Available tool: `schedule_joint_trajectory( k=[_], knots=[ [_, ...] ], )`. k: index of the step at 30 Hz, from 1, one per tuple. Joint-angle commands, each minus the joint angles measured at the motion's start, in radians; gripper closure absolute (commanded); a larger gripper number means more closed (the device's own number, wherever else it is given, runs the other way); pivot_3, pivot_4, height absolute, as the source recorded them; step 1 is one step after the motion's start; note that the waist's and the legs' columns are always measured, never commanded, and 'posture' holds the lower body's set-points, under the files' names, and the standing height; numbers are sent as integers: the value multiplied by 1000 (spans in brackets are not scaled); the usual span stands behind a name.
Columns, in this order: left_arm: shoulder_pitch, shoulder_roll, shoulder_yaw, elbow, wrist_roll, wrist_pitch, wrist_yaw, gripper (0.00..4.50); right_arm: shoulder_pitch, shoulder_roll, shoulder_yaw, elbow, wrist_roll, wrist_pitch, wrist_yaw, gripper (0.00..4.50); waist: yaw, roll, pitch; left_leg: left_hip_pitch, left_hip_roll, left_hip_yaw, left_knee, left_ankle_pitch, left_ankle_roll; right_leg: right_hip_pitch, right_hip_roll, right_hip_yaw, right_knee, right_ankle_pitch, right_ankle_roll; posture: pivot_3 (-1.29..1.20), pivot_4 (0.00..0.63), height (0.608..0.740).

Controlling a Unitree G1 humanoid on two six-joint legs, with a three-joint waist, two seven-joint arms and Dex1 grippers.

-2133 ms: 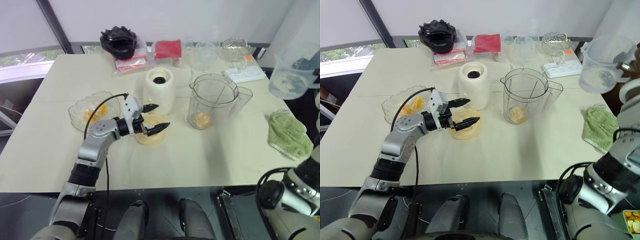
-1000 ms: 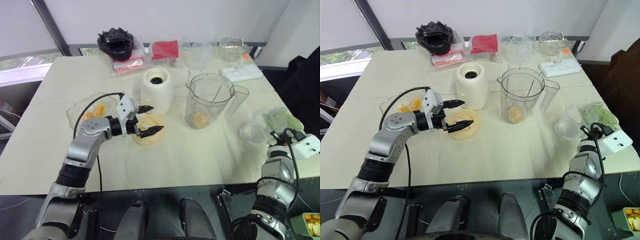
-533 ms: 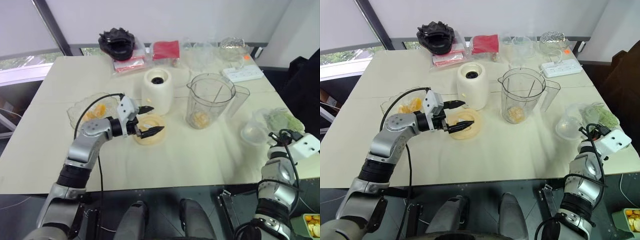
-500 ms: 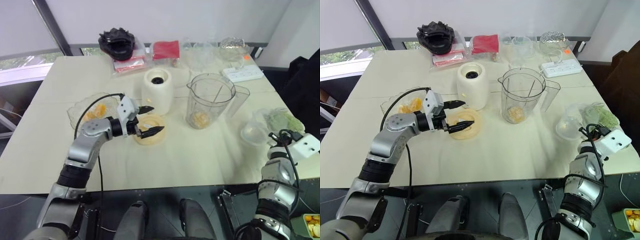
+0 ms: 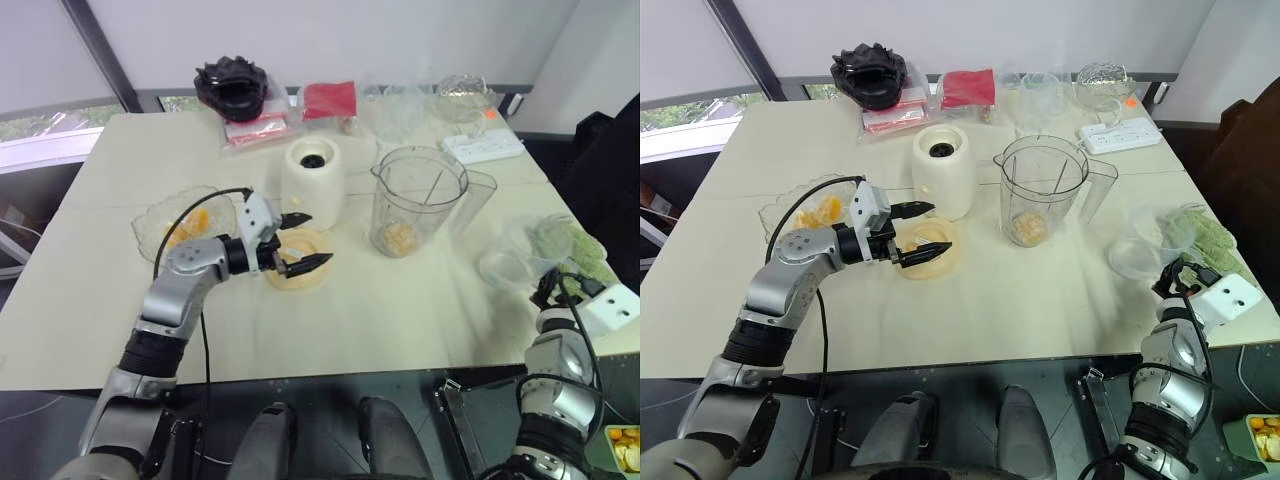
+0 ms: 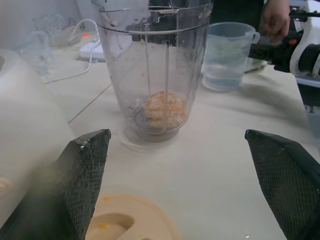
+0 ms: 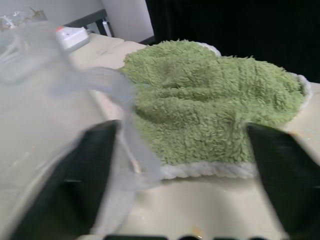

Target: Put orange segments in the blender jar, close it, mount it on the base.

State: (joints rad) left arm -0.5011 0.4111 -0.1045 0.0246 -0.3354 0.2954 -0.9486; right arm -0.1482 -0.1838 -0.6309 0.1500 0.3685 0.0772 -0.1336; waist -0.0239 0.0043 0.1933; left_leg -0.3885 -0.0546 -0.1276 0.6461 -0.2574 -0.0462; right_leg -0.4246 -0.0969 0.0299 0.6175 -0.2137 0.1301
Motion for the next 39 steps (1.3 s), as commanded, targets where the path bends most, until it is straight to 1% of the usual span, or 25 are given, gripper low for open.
schedule_joint_trajectory(
  k=[1,5,8,13,16,17,19,21,22,25,29,32,34,38,39],
  knots=[
    [5,4,2,-35,2,-18,1,0,21,-9,9,-79,1,8,-10,44,1,0,0,0,0,0,0,0,0,0,0,0,0,0,0,0,150,740],
    [5,2,1,-34,3,-20,1,0,85,13,33,-170,4,41,-15,44,4,0,0,0,0,0,0,0,0,0,0,0,0,0,0,0,150,740],
    [6,0,1,-31,4,-23,0,0,175,45,56,-282,3,77,-24,44,5,0,0,0,0,0,0,0,0,0,0,0,0,0,0,0,150,740],
    [-23,13,2,38,23,-55,-21,0,408,84,147,-588,12,194,7,44,9,1,0,0,0,-1,0,0,0,0,0,0,0,0,0,0,150,740],
    [-73,29,1,116,43,-65,-44,0,501,76,175,-739,98,300,38,44,6,1,0,0,0,-1,0,0,0,0,0,0,-1,-2,-3,0,150,740],
    [-102,37,-3,157,53,-69,-61,0,533,53,182,-798,140,344,65,44,6,1,0,0,0,-1,1,0,0,0,0,0,0,-2,-3,0,150,740],
    [-179,56,-27,274,91,-95,-111,0,586,-32,176,-915,206,428,131,44,10,1,0,0,0,-1,1,0,0,0,0,0,0,-2,-3,0,150,740],
    [-245,72,-58,381,126,-126,-170,0,607,-110,158,-993,275,495,174,44,14,0,-1,0,0,-1,2,0,0,0,0,-1,1,-3,-2,0,150,740],
    [-286,73,-73,450,145,-143,-198,0,612,-169,147,-1030,301,526,203,44,13,0,-1,-1,0,-1,2,0,0,1,0,-1,0,-3,-2,0,150,740],
    [-394,73,-117,646,201,-211,-298,0,607,-350,121,-1130,363,604,284,44,12,-2,0,-2,0,-1,2,0,0,1,0,-2,-2,-2,-2,0,150,740],
    [-520,54,-158,897,281,-354,-392,0,547,-497,97,-1183,463,677,306,44,10,-9,3,-2,0,-1,1,0,1,1,0,-2,-4,-1,1,0,150,740],
    [-616,23,-182,1074,352,-456,-405,0,480,-565,117,-1197,508,697,290,44,14,-14,5,-3,0,-1,2,0,1,1,0,-3,-4,0,1,0,150,740],
    [-669,2,-204,1162,408,-511,-396,0,423,-584,152,-1197,535,698,249,44,15,-17,6,-3,0,-1,2,0,1,1,0,-3,-4,0,1,0,150,740],
    [-714,-24,-220,1252,490,-571,-349,0,364,-613,209,-1197,573,698,174,44,16,-18,6,-4,0,-2,2,-1,1,1,-1,-3,-5,0,1,0,150,740],
    [-719,-29,-224,1264,507,-583,-339,254,358,-621,219,-1197,579,695,157,10,16,-18,6,-4,0,-2,2,-1,2,1,-1,-3,-5,-1,2,0,150,740]
  ],
)
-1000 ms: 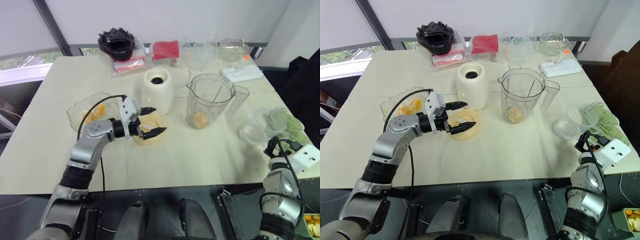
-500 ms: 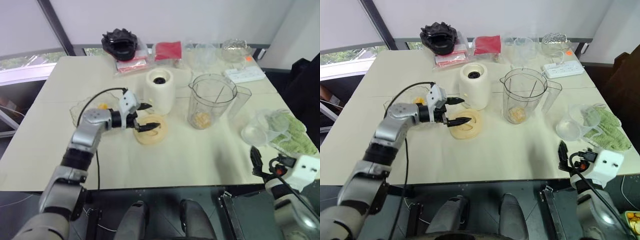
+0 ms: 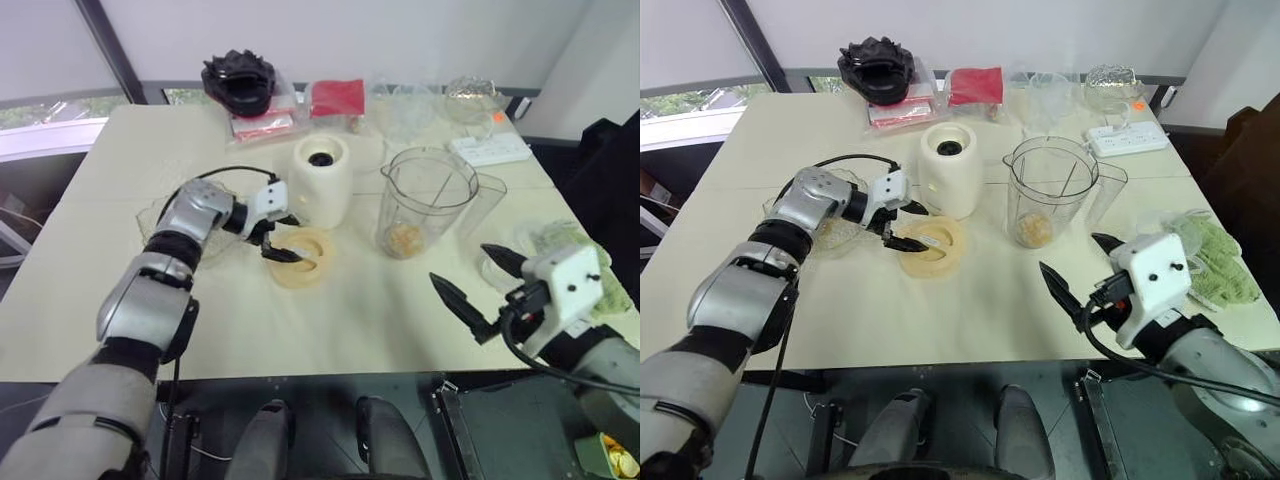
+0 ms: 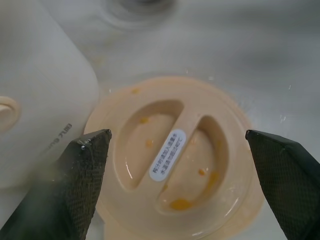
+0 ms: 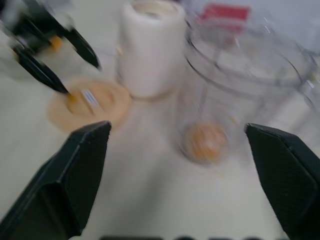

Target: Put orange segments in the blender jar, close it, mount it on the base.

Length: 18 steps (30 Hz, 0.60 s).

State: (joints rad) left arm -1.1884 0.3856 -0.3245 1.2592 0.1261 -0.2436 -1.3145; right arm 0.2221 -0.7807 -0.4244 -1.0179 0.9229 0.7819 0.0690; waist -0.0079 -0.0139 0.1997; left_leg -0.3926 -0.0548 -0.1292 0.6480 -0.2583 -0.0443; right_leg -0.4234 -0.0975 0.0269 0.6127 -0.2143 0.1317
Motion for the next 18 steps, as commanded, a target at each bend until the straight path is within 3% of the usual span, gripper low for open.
schedule_joint_trajectory(
  k=[1,2,9,18],
  knots=[
    [-35,-7,-8,38,61,-54,36,533,-18,-31,21,-29,31,-13,-63,0,-1,0,0,0,0,0,0,0,0,0,0,0,0,0,0,0,150,740],
    [-37,-9,-16,46,80,-67,49,803,-21,-40,28,-29,38,-17,-79,0,-2,0,0,0,0,0,0,0,1,0,0,0,0,0,0,0,150,740],
    [-45,-26,-64,79,207,-103,149,803,-46,-74,51,-29,50,-11,-130,0,-2,-1,0,0,0,0,0,-1,1,0,0,0,1,0,0,0,150,740],
    [-87,-77,-158,114,379,-46,258,803,-121,-127,44,14,101,44,-50,0,-3,-2,0,0,0,0,1,-1,1,0,0,0,1,0,0,0,150,740]
  ],
)
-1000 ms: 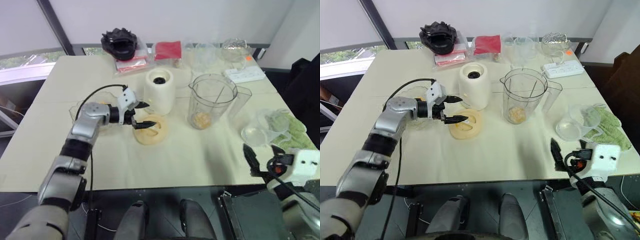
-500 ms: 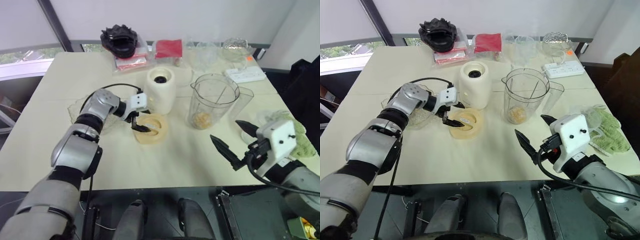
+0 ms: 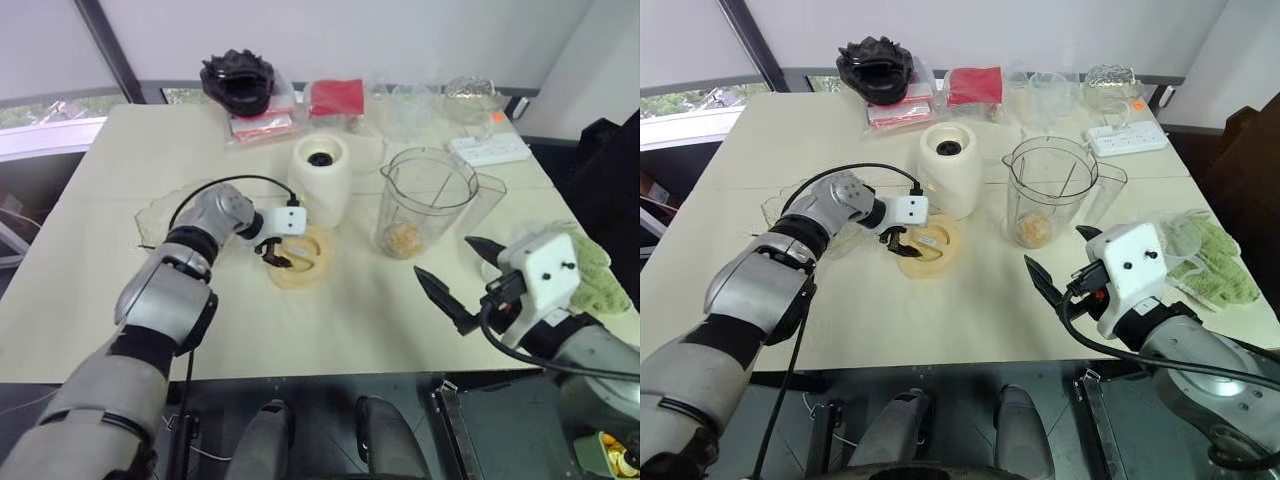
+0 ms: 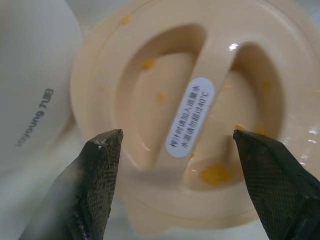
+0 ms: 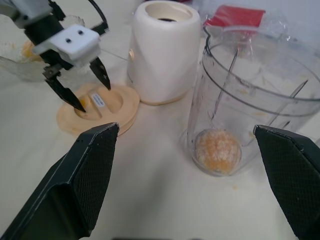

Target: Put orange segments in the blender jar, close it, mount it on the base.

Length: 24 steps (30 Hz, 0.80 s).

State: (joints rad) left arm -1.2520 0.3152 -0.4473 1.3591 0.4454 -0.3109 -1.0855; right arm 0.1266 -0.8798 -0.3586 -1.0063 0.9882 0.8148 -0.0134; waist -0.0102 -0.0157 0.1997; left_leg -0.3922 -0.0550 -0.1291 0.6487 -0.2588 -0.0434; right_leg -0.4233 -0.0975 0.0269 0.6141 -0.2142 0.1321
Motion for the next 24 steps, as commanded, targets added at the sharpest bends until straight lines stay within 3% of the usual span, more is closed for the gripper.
schedule_joint_trajectory(
  k=[1,10,24],
  knots=[
    [-28,-13,-42,16,72,30,33,803,-33,-41,-29,9,44,17,46,0,0,0,0,0,0,0,0,0,0,0,0,0,0,0,0,0,150,740],
    [-28,-51,-63,25,132,59,89,803,-80,-96,-70,48,75,47,86,0,2,0,-1,1,0,0,0,0,0,2,0,0,0,0,0,0,150,740],
    [-28,-88,-55,22,134,7,-36,803,-60,-84,-78,19,49,61,47,0,3,0,-2,2,0,0,1,0,0,2,0,0,0,0,0,0,150,740]
  ],
)
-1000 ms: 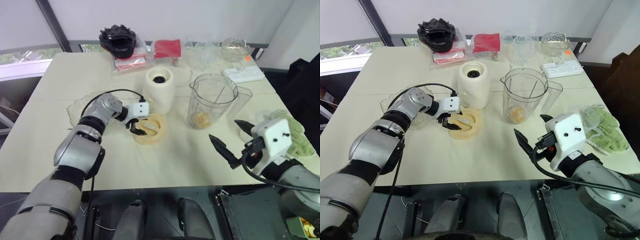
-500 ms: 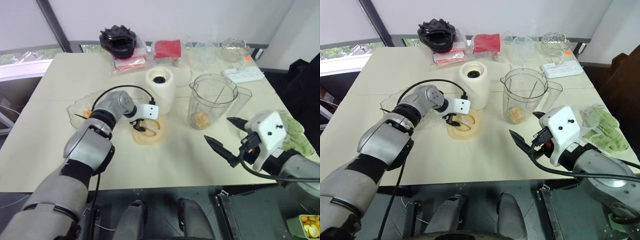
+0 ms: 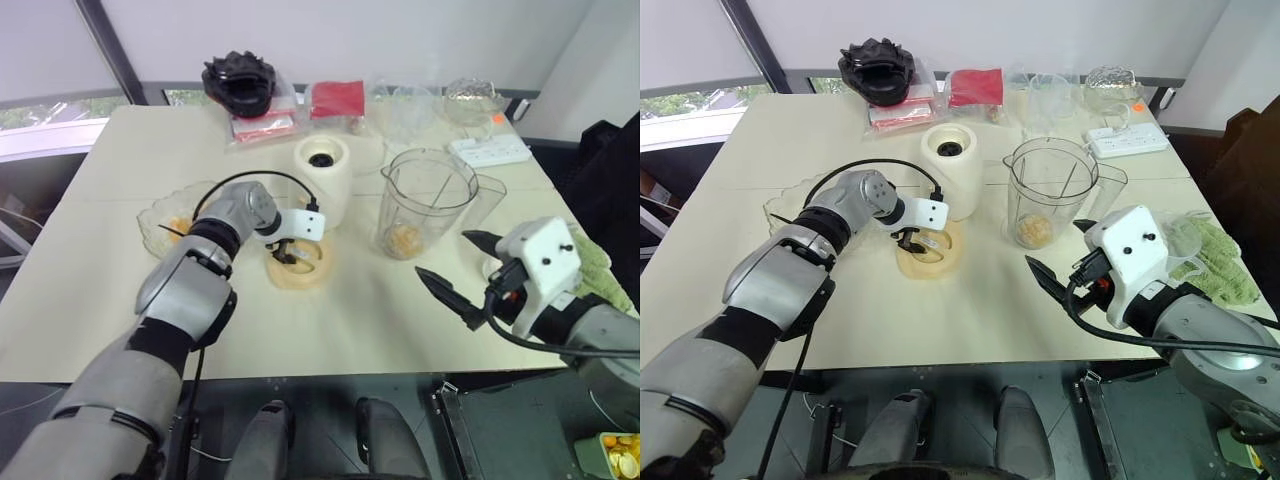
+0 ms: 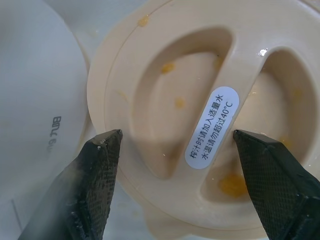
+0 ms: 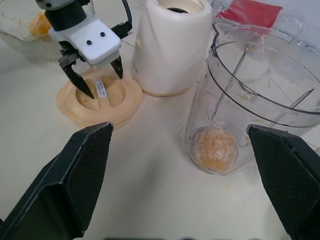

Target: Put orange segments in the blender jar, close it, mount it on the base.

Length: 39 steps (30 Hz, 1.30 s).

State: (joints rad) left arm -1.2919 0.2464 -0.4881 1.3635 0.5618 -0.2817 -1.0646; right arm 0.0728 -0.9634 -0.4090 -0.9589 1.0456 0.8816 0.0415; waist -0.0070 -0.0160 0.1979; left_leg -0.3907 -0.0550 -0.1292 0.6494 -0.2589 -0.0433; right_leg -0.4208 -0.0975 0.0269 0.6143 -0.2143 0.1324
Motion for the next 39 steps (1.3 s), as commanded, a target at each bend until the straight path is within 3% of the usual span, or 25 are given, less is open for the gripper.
schedule_joint_trajectory(
  k=[1,4,6,8,12,13,20,29,34,39],
  knots=[
    [13,-19,-18,17,21,-27,-64,803,-7,0,-26,-29,-10,-6,-9,0,0,0,0,0,0,0,0,0,0,0,0,0,0,0,0,0,150,740],
    [16,-18,-28,18,32,-40,-79,803,-11,2,-23,-26,-13,-8,-11,0,0,0,0,0,0,0,0,0,0,0,0,0,0,0,0,0,150,740],
    [17,-17,-31,18,36,-48,-84,1345,-11,2,-20,-24,-19,-8,-10,0,0,0,0,0,0,0,0,0,0,0,0,0,0,0,0,0,150,740],
    [18,-16,-32,17,41,-54,-88,2062,-11,3,-17,-23,-24,-9,-9,0,0,0,-1,0,0,0,0,0,0,0,0,0,0,0,0,0,150,740],
    [24,-13,-38,17,52,-70,-106,4147,-22,7,-9,-17,-35,-11,-6,0,2,1,-2,1,0,0,1,0,0,1,0,0,0,0,0,0,150,740],
    [26,-12,-40,17,57,-73,-104,4279,-24,7,-7,-16,-38,-11,-5,0,2,1,-2,3,0,0,1,0,0,3,0,0,0,0,0,0,150,740],
    [34,-8,-36,16,58,-77,-107,4276,-37,14,2,-4,-59,-11,4,0,0,1,-2,3,0,0,1,0,0,4,0,0,0,0,0,0,150,740],
    [-61,14,167,-12,-148,-70,-323,4276,-39,62,34,11,-115,-17,0,0,-3,-1,-1,-1,0,0,1,0,0,0,0,0,0,0,0,0,150,740],
    [-96,44,230,-32,-226,-75,-460,4276,4,144,103,31,-242,-52,-18,0,-4,-1,-1,-1,0,0,1,0,0,-1,0,-1,1,0,0,0,150,740],
    [-131,85,243,-53,-329,-85,-550,4276,17,278,205,170,-490,-171,-80,0,-7,-1,-1,0,0,0,1,0,0,-1,0,0,2,0,0,0,150,740]
  ],
)
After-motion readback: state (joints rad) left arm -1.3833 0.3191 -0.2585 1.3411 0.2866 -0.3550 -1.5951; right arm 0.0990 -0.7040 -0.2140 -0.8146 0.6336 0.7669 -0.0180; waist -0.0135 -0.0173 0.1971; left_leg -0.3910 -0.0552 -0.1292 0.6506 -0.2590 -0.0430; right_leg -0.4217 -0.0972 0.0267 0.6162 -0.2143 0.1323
